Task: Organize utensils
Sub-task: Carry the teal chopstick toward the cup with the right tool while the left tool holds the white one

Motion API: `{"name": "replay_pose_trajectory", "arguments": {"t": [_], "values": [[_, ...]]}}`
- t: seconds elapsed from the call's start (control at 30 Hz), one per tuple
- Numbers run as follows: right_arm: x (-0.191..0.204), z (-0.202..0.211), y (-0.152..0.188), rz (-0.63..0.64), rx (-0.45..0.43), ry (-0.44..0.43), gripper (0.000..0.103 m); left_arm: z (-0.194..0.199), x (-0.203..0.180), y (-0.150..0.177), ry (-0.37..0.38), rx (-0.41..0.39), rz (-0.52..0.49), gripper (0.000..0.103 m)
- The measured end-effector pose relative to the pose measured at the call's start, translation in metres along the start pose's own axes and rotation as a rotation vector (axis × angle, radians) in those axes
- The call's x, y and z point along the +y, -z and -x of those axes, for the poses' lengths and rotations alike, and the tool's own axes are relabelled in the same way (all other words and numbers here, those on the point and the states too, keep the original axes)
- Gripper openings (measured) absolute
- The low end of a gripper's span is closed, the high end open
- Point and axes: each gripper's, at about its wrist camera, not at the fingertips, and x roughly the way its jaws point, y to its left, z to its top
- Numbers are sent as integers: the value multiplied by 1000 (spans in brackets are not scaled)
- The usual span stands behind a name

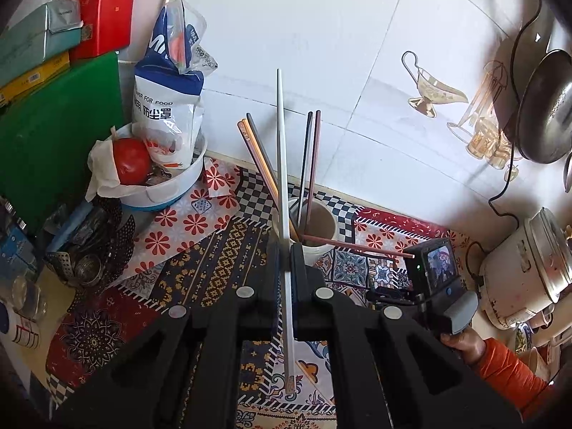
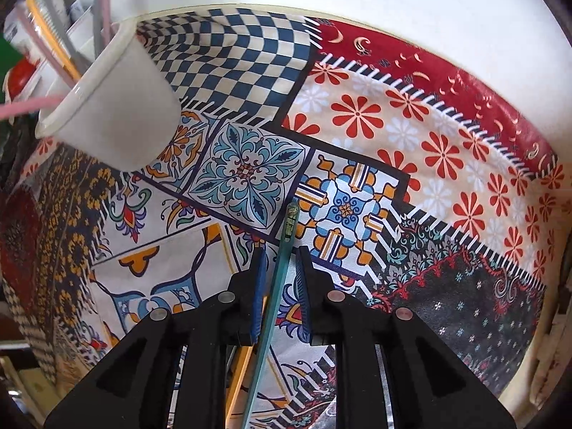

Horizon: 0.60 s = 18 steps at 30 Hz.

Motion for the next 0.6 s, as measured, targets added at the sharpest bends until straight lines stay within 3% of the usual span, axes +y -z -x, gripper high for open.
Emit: {"name": "replay_pose_trajectory", "arguments": {"t": [0.07, 0.3, 0.6], "values": [[10, -2, 6, 23, -22, 27, 11, 0, 1, 0, 0, 1, 6, 3], [7, 1, 4, -27, -25, 0, 6, 5, 1, 0, -3, -8, -1, 3], [-23, 80, -1, -129, -217, -80, 6, 6, 5, -8, 7, -30, 22, 3]]}}
